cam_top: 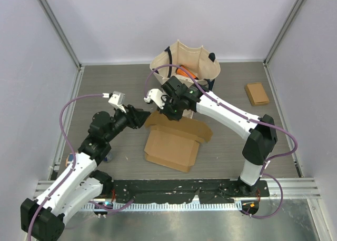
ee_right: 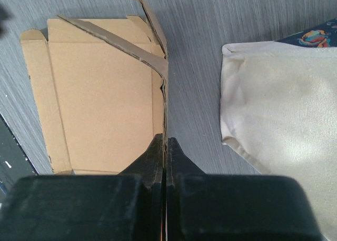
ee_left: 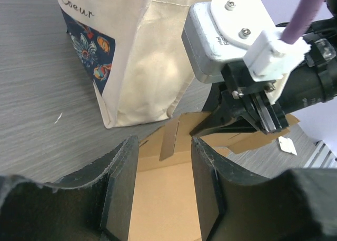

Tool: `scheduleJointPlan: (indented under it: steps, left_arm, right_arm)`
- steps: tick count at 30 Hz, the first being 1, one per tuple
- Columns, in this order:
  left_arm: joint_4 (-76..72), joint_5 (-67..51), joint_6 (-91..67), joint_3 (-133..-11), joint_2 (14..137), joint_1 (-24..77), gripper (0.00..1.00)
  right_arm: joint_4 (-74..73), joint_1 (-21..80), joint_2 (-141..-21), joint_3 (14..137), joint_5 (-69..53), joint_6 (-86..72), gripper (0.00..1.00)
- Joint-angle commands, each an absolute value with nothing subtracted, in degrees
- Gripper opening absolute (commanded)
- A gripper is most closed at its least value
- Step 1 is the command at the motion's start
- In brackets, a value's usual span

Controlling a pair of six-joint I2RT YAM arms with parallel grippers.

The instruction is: Fold the paper box

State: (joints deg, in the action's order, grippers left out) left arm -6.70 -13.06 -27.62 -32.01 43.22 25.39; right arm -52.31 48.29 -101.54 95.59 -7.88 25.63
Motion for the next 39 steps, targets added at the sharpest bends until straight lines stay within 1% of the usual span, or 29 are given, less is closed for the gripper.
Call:
scheduleJointPlan:
  steps: [1, 4, 10, 13, 15, 23, 25, 26, 27, 28, 30, 31, 32, 34, 35, 38, 39]
  left_arm:
    - [-14.7, -15.4, -24.9, -32.7, 45.1, 25.7, 0.46]
    - [-14.2, -15.7, -24.2, -33.3, 46.8, 26.4, 0.41]
    - [-14.2, -13.0, -21.6, -34.0, 48.2, 30.3, 0.38]
    - [-11.2, -10.2, -19.8, -35.3, 49.4, 32.0, 0.34]
    - [-9.3, -7.0, -18.7, -35.9, 49.6, 33.5, 0.29]
    - [-6.6, 2.7, -14.1, -37.2, 51.0, 38.2, 0.24]
    - [-6.7, 4.3, -13.5, -37.4, 51.8, 39.5, 0.16]
    - [-6.7, 5.4, -13.3, -37.5, 52.0, 40.3, 0.06]
    - [-7.3, 6.6, -13.4, -37.4, 52.5, 40.7, 0.02]
    - [-7.9, 7.8, -13.5, -36.7, 52.6, 41.0, 0.00]
    - [-10.6, 8.4, -14.7, -35.8, 53.3, 41.4, 0.00]
    - [-11.1, 9.0, -15.3, -35.5, 53.7, 41.4, 0.00]
    - [-11.8, 9.7, -15.9, -35.3, 54.0, 41.6, 0.00]
    - [-12.5, 12.4, -18.7, -34.8, 54.6, 41.8, 0.00]
    - [-13.3, 13.0, -19.4, -34.5, 54.8, 41.9, 0.00]
    - [-15.1, 15.1, -21.8, -33.0, 54.5, 42.4, 0.00]
    - [-15.4, 15.5, -22.1, -32.5, 54.0, 42.5, 0.00]
  right_arm:
    - [-51.3, 48.4, -100.4, 98.6, -11.0, 27.4, 0.01]
    - [-51.3, 48.3, -100.4, 98.6, -11.5, 27.3, 0.01]
    - [-51.5, 48.3, -100.7, 98.9, -12.2, 27.2, 0.01]
    - [-51.7, 48.3, -100.5, 99.1, -12.6, 27.2, 0.01]
    - [-51.7, 48.3, -100.2, 98.9, -13.2, 27.3, 0.01]
    - [-51.2, 48.3, -99.8, 98.3, -14.3, 27.5, 0.01]
    - [-51.2, 48.3, -99.6, 98.2, -13.8, 27.2, 0.01]
    - [-50.8, 48.3, -99.5, 98.0, -13.3, 26.6, 0.01]
    - [-50.5, 48.4, -99.4, 97.7, -12.4, 25.5, 0.05]
    - [-50.1, 48.3, -98.9, 97.5, -9.9, 21.3, 0.27]
    - [-49.0, 48.3, -98.3, 97.0, -6.7, 14.8, 0.46]
    - [-51.3, 48.2, -98.0, 97.6, -2.0, 11.3, 0.51]
    - [-52.8, 47.6, -98.0, 98.3, -0.4, 3.3, 0.54]
    - [-59.9, 47.4, -98.0, 102.0, 4.0, -3.4, 0.57]
    - [-61.8, 47.3, -97.2, 104.1, 5.3, -10.7, 0.61]
    - [-68.8, 47.0, -93.8, 107.9, 8.4, -20.6, 0.62]
    - [-70.1, 47.0, -92.6, 108.5, 11.0, -23.9, 0.66]
